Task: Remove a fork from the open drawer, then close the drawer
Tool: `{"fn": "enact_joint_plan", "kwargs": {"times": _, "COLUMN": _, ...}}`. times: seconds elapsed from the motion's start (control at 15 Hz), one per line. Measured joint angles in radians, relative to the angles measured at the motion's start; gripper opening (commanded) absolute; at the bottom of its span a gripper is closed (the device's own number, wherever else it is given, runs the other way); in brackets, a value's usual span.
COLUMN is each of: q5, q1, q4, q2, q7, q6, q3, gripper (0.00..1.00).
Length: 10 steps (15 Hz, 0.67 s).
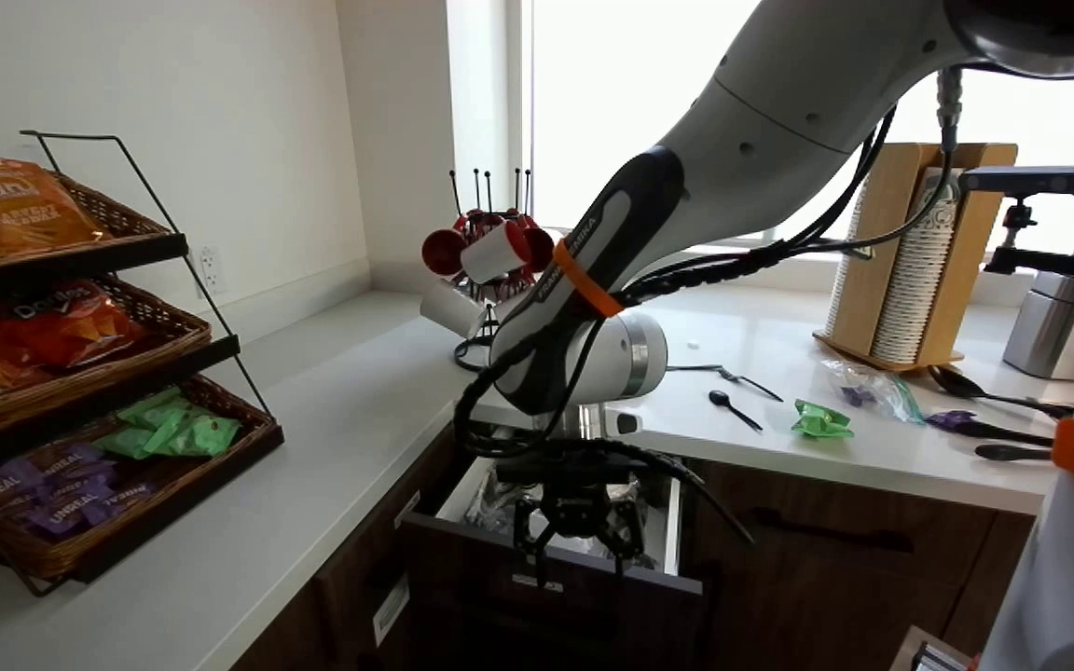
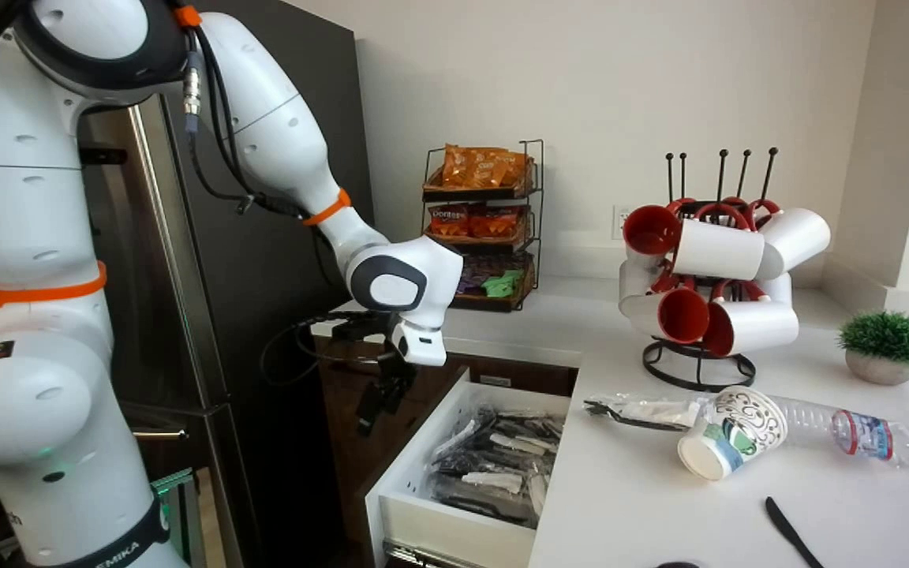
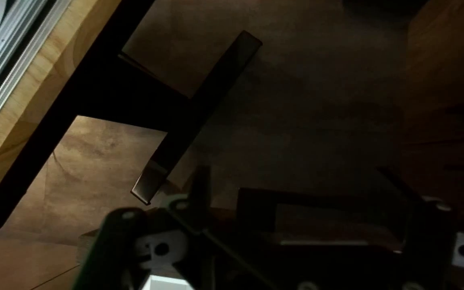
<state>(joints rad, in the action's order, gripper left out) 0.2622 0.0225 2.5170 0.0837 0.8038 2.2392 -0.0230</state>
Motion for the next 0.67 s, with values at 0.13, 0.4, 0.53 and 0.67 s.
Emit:
{"fn": "enact_joint_plan", "kwargs": {"times": 0.13, "q5": 0.000, "q1": 0.006, "q4": 0.007, "q2": 0.005, "q7": 0.028, "q6": 0.031, "q3": 0.000, "gripper": 0.74}}
{"fn": "enact_joint_plan", "kwargs": {"times": 0.4, "q5": -0.010, "q1": 0.024, "q4": 0.026, "q2": 0.024, "q7": 0.069, "q6": 0.125, "q3": -0.002, "gripper": 0.45}}
{"fn": "enact_joint_plan", "kwargs": {"times": 0.53, "q5": -0.061, "q1": 0.036, "q4": 0.039, "q2": 0.033, "q7": 0.111, "q6": 0.191, "q3": -0.001, "gripper": 0.30}}
{"fn": "enact_joint_plan", "kwargs": {"times": 0.67, "q5": -0.133, "q1": 0.049, "q4": 0.054, "q2": 0.039, "q7": 0.165, "q6": 0.256, "q3": 0.000, "gripper": 0.16}}
